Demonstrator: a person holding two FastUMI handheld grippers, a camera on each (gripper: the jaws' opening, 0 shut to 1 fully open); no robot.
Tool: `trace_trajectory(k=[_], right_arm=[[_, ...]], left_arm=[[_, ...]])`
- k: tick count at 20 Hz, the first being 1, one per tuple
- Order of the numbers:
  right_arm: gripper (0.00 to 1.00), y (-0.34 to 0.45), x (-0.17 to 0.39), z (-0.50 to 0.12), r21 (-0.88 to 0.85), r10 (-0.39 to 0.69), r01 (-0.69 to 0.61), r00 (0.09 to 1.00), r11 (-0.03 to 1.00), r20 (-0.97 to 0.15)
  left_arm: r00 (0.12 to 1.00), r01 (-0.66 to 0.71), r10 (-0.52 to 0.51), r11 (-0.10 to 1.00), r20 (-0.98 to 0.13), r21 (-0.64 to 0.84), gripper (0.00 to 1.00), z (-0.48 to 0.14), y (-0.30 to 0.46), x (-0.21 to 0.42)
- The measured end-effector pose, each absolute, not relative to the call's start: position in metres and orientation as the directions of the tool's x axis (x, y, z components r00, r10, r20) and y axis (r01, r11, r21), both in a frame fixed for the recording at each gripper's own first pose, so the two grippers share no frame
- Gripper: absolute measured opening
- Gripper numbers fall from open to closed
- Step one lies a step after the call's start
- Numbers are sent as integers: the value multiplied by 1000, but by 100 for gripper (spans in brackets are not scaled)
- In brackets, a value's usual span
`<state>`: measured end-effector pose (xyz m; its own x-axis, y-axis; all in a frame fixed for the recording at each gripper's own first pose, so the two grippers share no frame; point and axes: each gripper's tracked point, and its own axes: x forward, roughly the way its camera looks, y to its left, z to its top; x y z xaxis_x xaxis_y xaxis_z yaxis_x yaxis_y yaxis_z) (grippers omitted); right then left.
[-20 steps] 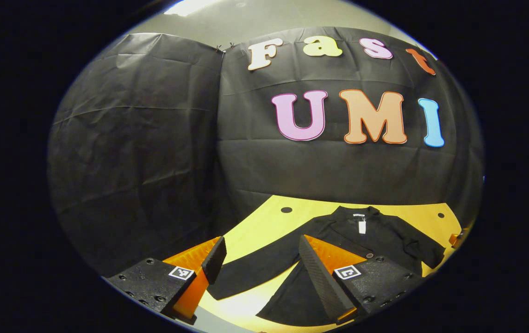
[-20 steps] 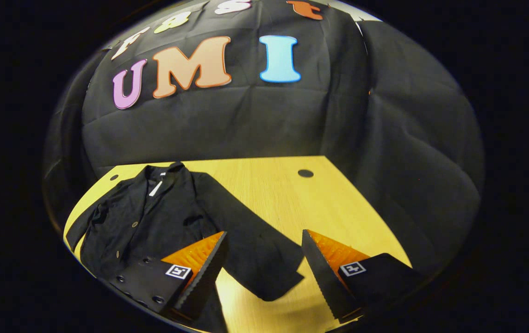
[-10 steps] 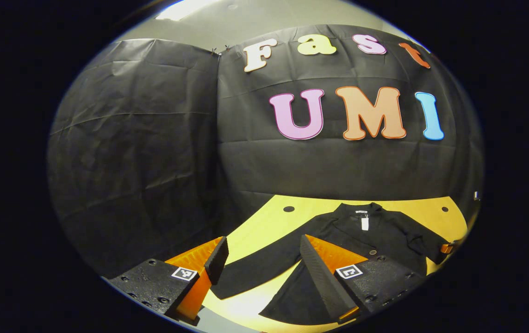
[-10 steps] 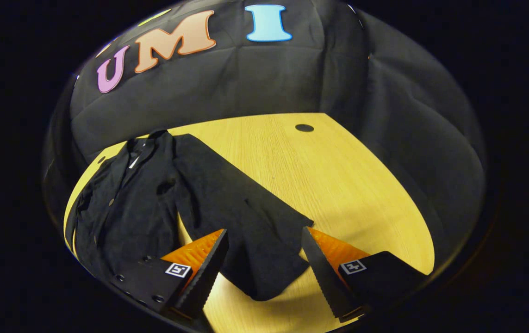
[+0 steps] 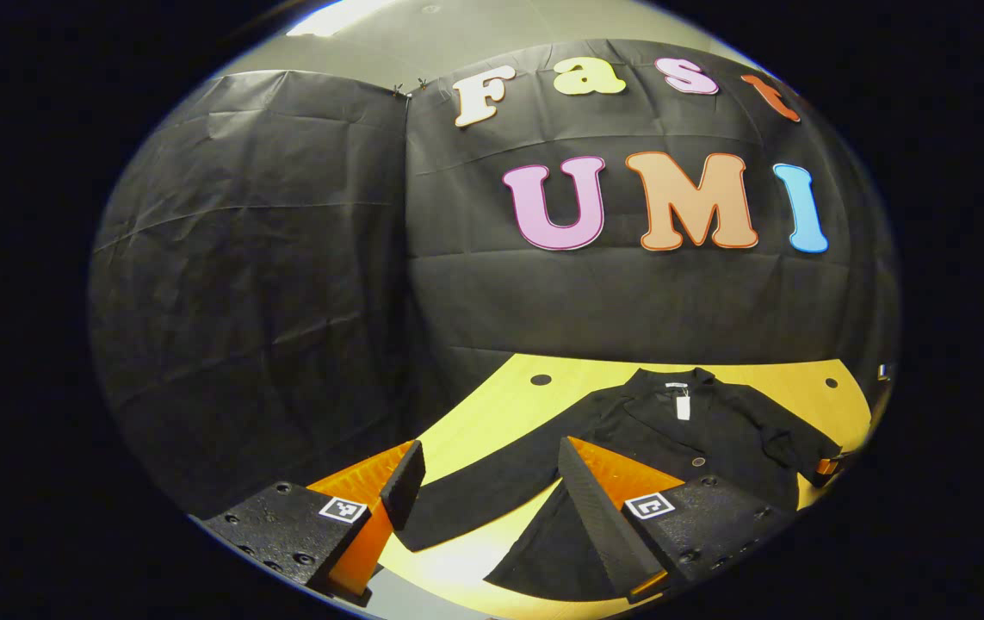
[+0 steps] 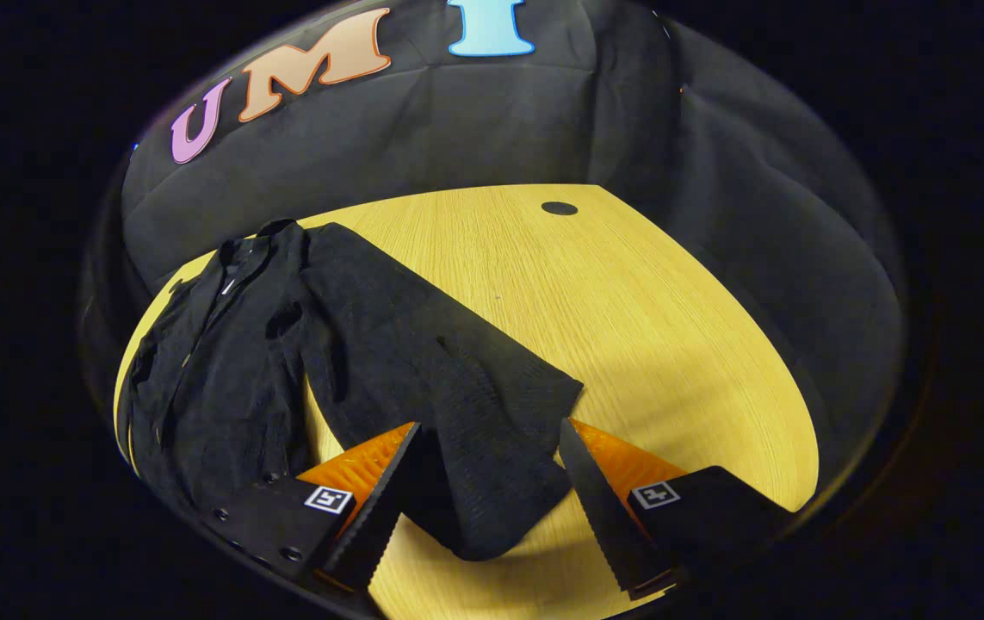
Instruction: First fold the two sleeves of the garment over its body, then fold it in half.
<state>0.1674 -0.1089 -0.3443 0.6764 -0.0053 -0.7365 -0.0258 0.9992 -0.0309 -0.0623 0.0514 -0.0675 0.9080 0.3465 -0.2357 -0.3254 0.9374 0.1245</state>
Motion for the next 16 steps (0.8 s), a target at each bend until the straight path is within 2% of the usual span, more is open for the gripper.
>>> trace_trajectory(k=[2,3,4,6,7,8,11,13,14,16], right_arm=[[99,-109,168,-344,-27,9,-43,677,999,-736],[86,-110,169,-344,-21,14,-45,677,999,-736],[80,-110,170,-344,-19,17,-46,678,999,-735],[72,-109,169,-343,-9,28,-51,676,999,-737],[61,-109,171,-343,-7,29,-49,677,999,-735],[62,-104,169,-345,13,48,-57,672,998,-739],[24,-100,168,-344,67,69,-28,662,997,-746],[22,-98,170,-345,80,76,-24,658,996,-749],[16,-99,170,-344,82,77,-23,662,996,-746],[16,-99,170,-344,71,68,-23,658,997,-750]], left_arm=[[910,-319,339,940,-240,119,96,-71,50,-63],[911,-312,332,943,-243,117,96,-73,49,-62],[912,-306,326,945,-247,116,96,-74,48,-61],[916,-295,316,948,-246,118,93,-75,46,-60],[919,-287,309,950,-246,123,93,-75,44,-60],[921,-279,303,951,-244,131,96,-75,43,-59],[930,-255,285,955,-232,152,96,-71,40,-57],[935,-240,269,960,-230,145,96,-72,36,-56],[938,-231,258,963,-232,139,96,-73,33,-55],[940,-218,244,967,-239,131,96,-76,32,-56]])
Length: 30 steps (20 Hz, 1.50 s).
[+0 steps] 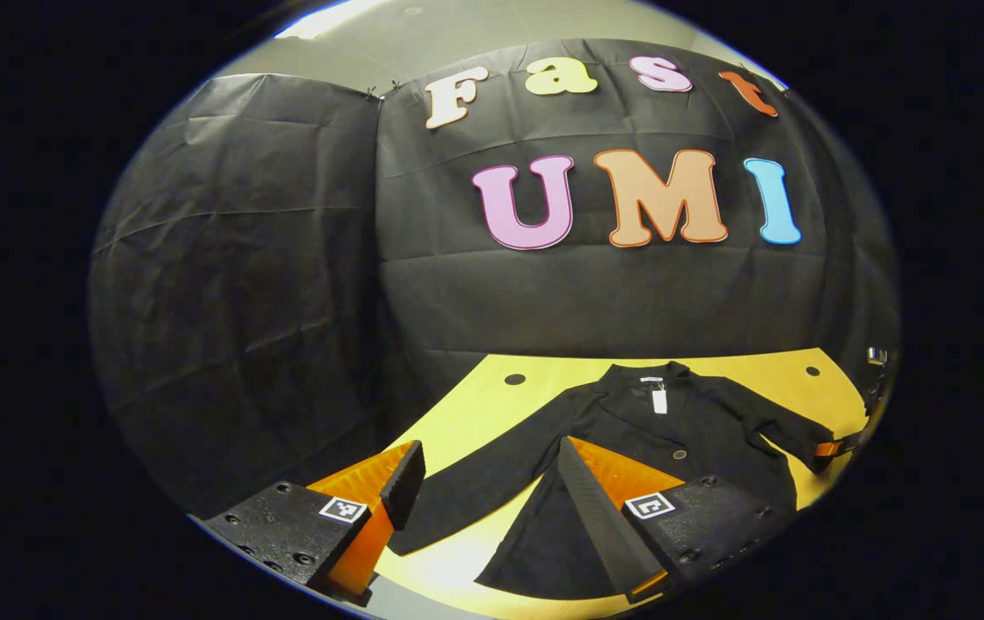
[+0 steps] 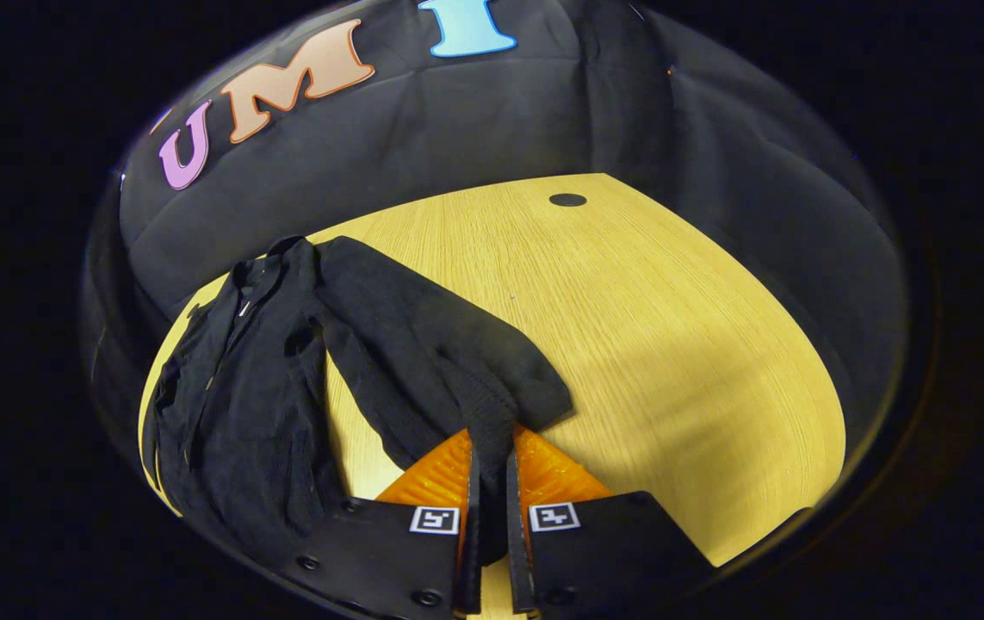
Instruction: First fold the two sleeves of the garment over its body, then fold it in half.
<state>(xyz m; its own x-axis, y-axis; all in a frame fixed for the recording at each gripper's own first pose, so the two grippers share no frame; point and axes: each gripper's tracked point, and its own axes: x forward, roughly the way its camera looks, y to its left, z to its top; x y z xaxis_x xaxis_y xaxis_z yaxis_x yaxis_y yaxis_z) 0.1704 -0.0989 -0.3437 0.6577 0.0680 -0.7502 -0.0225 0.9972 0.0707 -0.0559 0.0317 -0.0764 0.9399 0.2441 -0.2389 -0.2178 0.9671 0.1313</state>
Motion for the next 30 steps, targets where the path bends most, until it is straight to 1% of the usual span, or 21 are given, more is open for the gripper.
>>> trace_trajectory(k=[1,7,8,10,11,12,14,15,16,17,18,19,20,24,28,30], right_arm=[[11,-99,170,-342,65,60,-17,651,998,-757],[11,-98,172,-334,33,32,-10,595,999,-803],[11,-98,173,-328,19,24,-16,600,1000,-800],[10,-97,180,-309,-3,12,-23,627,1000,-779],[11,-95,185,-300,-2,13,-23,637,1000,-770],[10,-91,192,-291,0,14,-21,647,1000,-763],[11,-86,204,-263,-2,12,-20,679,1000,-734],[11,-81,215,-249,-6,13,-25,700,1000,-714],[11,-76,227,-234,-11,15,-31,722,999,-692],[10,-69,238,-219,-17,19,-40,744,999,-668],[11,-63,246,-206,-21,22,-47,759,999,-651],[10,-55,255,-195,-26,24,-53,769,998,-639],[10,-46,263,-186,-28,28,-58,780,998,-626],[10,5,289,-152,-17,66,-91,823,996,-564],[10,75,305,-141,-48,125,-178,832,983,-541],[10,118,314,-137,-45,170,-230,826,972,-537]], left_arm=[[941,-212,238,969,-240,129,96,-77,31,-57],[942,-206,231,971,-245,121,96,-80,45,-62],[941,-207,230,972,-250,115,93,-81,47,-63],[938,-206,228,972,-261,109,93,-86,53,-65],[936,-207,229,972,-267,109,96,-89,56,-65],[936,-207,230,972,-267,110,93,-88,60,-65],[937,-208,230,972,-262,109,93,-86,69,-64],[938,-208,229,972,-260,106,96,-86,71,-62],[938,-207,228,973,-260,103,96,-85,74,-60],[939,-207,226,973,-260,100,93,-87,78,-59],[939,-206,225,974,-261,99,93,-86,81,-57],[939,-205,224,974,-262,98,93,-86,85,-57],[939,-205,224,974,-261,97,96,-85,88,-55],[941,-210,223,975,-253,77,96,-80,100,-49],[943,-224,232,973,-238,59,96,-75,111,-41],[942,-232,236,972,-240,46,96,-76,117,-40]])
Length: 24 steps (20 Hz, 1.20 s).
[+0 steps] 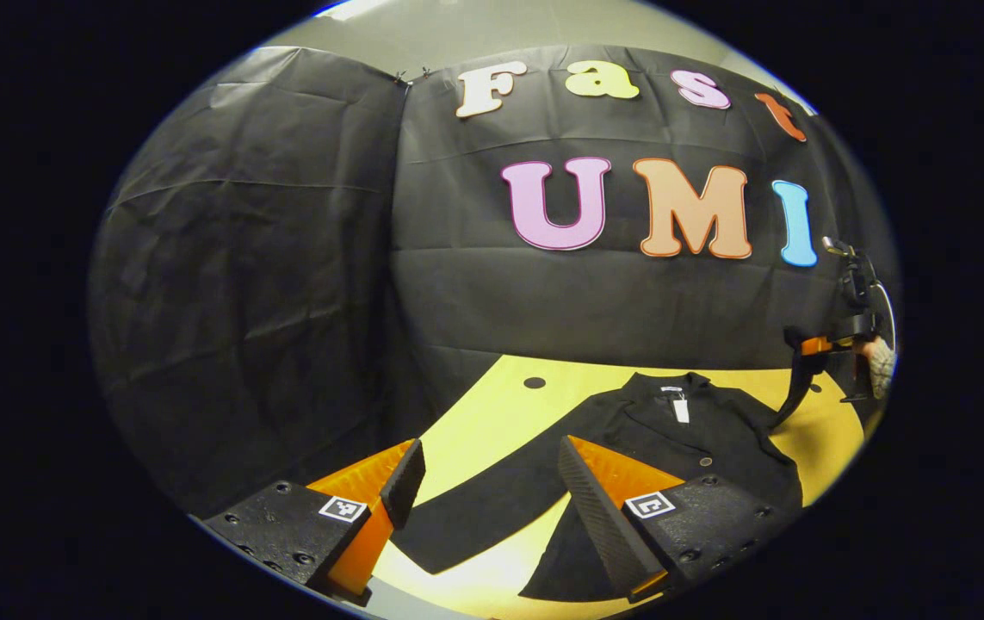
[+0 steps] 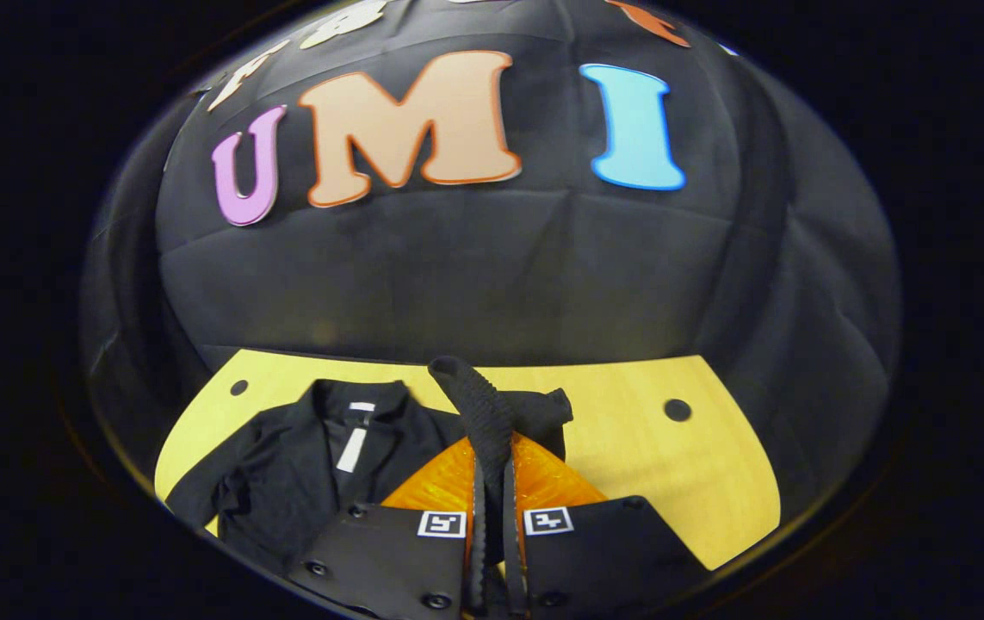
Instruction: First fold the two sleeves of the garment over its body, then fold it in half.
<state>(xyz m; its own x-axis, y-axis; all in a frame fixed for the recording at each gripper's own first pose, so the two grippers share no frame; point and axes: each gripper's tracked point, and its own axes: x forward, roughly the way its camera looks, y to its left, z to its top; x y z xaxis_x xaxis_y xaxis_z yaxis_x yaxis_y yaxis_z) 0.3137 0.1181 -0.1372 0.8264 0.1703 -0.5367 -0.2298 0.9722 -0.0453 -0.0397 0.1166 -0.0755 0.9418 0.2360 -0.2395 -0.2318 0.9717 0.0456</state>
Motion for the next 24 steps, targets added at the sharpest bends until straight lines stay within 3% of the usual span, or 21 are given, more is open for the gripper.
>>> trace_trajectory(k=[6,7,13,22,24], right_arm=[[10,248,321,-154,-28,302,-379,778,925,-552],[10,268,322,-159,-36,317,-404,767,914,-558],[10,350,318,-198,-57,378,-516,694,855,-612],[9,382,317,-275,-57,381,-597,579,800,-721],[13,382,315,-282,-25,403,-612,551,791,-730]], left_arm=[[925,-279,277,960,-262,30,96,-82,138,-45],[920,-290,288,956,-265,30,93,-83,143,-47],[883,-372,366,928,-293,38,96,-88,169,-62],[846,-444,432,895,-311,35,93,-94,180,-79],[838,-455,440,890,-323,34,93,-97,181,-80]])
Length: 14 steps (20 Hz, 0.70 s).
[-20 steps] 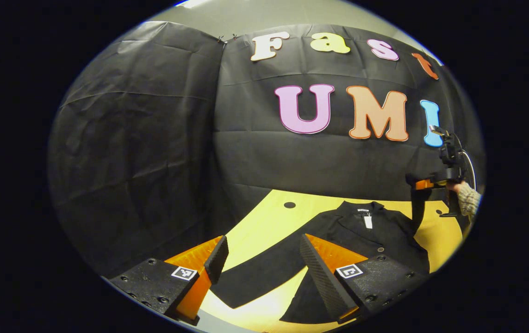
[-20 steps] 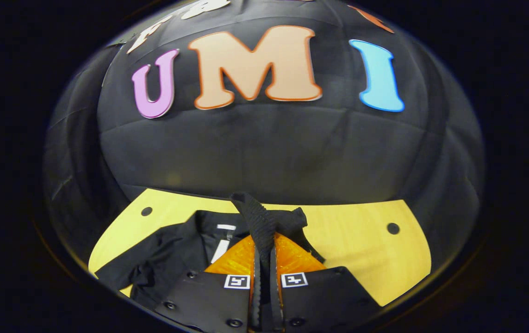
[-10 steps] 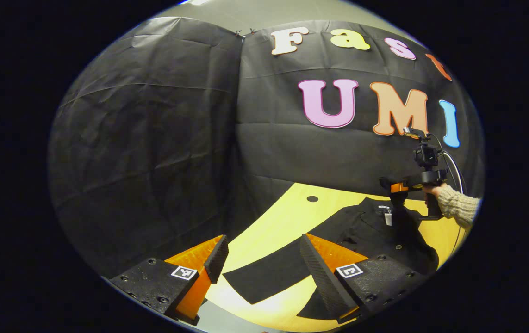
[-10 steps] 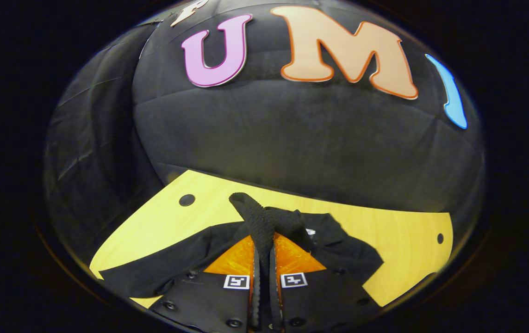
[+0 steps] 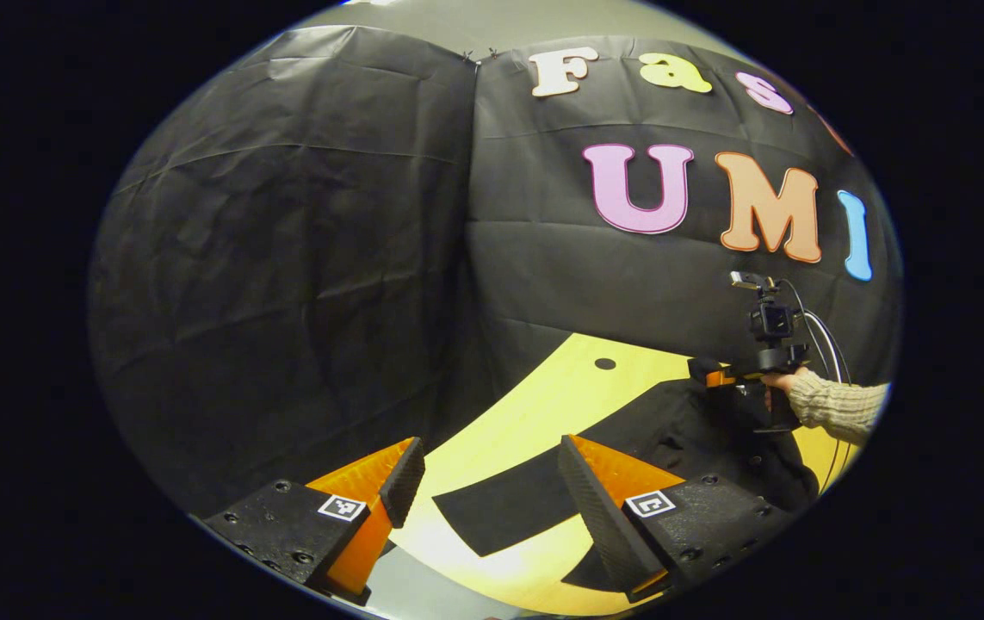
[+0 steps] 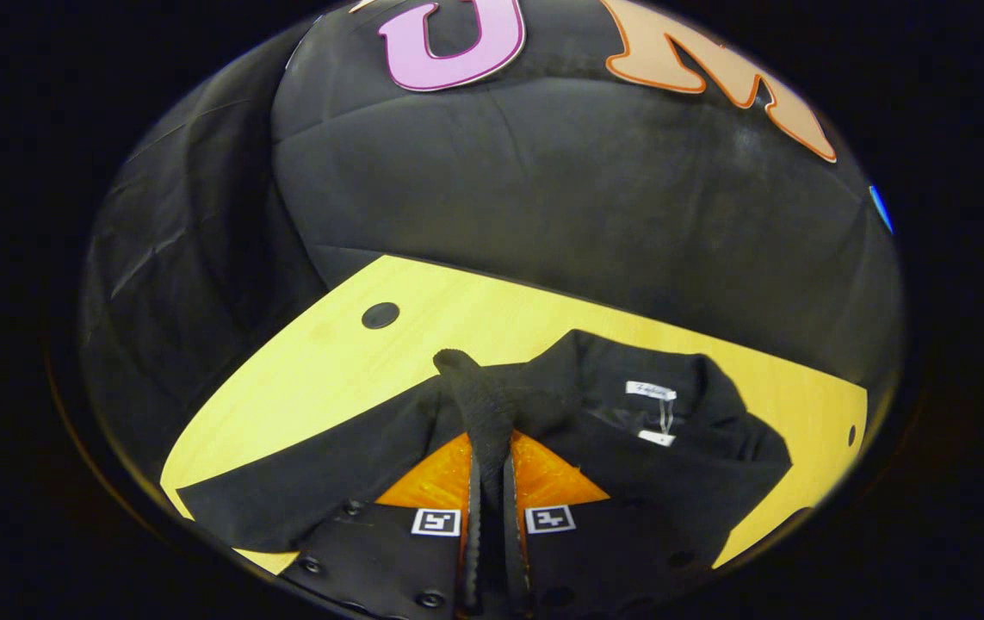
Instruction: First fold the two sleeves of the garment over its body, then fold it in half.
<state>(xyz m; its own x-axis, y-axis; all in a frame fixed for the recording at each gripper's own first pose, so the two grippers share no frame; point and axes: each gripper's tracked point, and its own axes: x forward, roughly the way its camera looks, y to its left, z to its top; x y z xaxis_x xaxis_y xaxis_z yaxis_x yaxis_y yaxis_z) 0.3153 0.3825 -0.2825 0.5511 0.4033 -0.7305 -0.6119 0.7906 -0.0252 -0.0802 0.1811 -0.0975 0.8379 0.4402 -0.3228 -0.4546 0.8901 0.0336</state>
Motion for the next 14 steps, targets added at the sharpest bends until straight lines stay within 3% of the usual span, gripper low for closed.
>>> trace_trajectory(k=[5,6,9,10,11,13,14], right_arm=[[40,389,302,-279,40,443,-627,502,778,-743],[46,389,302,-280,43,445,-628,499,777,-744],[100,390,305,-288,-5,420,-631,523,776,-742],[95,390,301,-285,-7,423,-636,522,772,-741],[99,389,300,-282,-10,424,-637,524,771,-738],[96,383,299,-273,-9,433,-636,536,772,-725],[99,380,296,-265,-6,439,-632,546,775,-714]], left_arm=[[836,-456,433,890,-337,10,97,-103,179,-81],[838,-451,427,893,-339,9,93,-104,178,-79],[844,-437,414,899,-340,9,96,-105,180,-74],[846,-435,411,900,-339,7,97,-106,181,-71],[849,-431,407,902,-338,3,96,-109,182,-70],[846,-423,395,906,-358,0,93,-119,183,-66],[845,-419,389,908,-366,-1,97,-124,183,-65]])
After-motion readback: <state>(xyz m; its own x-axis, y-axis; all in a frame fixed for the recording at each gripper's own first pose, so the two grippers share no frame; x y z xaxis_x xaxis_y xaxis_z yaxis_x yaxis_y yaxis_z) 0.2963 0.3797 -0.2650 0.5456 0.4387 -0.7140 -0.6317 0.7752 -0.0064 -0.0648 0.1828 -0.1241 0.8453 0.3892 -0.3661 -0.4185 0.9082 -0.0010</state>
